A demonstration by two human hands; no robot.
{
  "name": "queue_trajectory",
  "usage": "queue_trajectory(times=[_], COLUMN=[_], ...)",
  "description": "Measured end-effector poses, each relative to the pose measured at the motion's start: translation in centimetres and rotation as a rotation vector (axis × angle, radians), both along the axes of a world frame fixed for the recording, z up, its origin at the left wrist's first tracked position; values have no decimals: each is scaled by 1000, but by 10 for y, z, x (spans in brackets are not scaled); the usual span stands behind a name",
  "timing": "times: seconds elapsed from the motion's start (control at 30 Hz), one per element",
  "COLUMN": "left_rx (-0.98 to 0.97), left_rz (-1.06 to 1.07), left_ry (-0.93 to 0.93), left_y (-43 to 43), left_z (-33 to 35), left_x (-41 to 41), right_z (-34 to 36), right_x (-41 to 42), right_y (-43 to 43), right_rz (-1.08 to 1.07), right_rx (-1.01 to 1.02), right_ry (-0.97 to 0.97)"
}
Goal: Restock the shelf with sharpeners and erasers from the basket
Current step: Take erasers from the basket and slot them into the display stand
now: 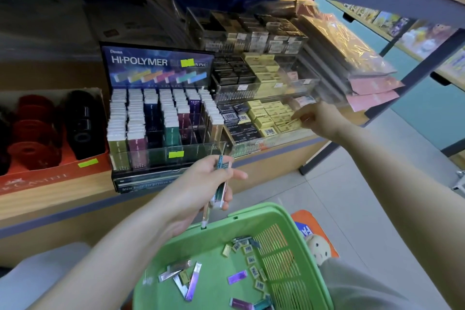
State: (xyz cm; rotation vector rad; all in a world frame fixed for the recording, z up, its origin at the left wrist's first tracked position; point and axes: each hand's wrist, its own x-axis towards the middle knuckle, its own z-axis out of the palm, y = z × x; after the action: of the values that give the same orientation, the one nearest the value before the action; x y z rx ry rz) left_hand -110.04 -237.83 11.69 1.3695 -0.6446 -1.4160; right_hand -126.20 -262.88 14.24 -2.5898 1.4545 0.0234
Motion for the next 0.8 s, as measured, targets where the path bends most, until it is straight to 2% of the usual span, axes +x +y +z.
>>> queue_trajectory(times=[0.2, 0.37, 0.47, 0.53, 0.67, 0.73, 0.8], left_rx=[3, 4, -4, -6, 15, 34, 29], left_rz=[-13, -14, 38, 86, 208, 238, 267], left_ry=[33, 15, 87, 146, 327, 378, 426], left_y=[-2, -4, -5, -5, -6, -6, -6], left_z=[-3, -7, -7, -7, -6, -6, -6], left_x=[-3, -3, -4, -4, -2, -3, -4], right_z=[-5, -8, -10, -15, -24, -23, -20], right_x=[6, 10, 10, 8, 4, 6, 11], right_y=[4, 8, 12, 18, 48, 76, 111], right_rz=[-100, -143, -157, -153, -36, 53, 96], right_rx=[-26, -50, -52, -124, -299, -254, -95], right_ry=[-116, -112, -123, -125, -341, -457, -499])
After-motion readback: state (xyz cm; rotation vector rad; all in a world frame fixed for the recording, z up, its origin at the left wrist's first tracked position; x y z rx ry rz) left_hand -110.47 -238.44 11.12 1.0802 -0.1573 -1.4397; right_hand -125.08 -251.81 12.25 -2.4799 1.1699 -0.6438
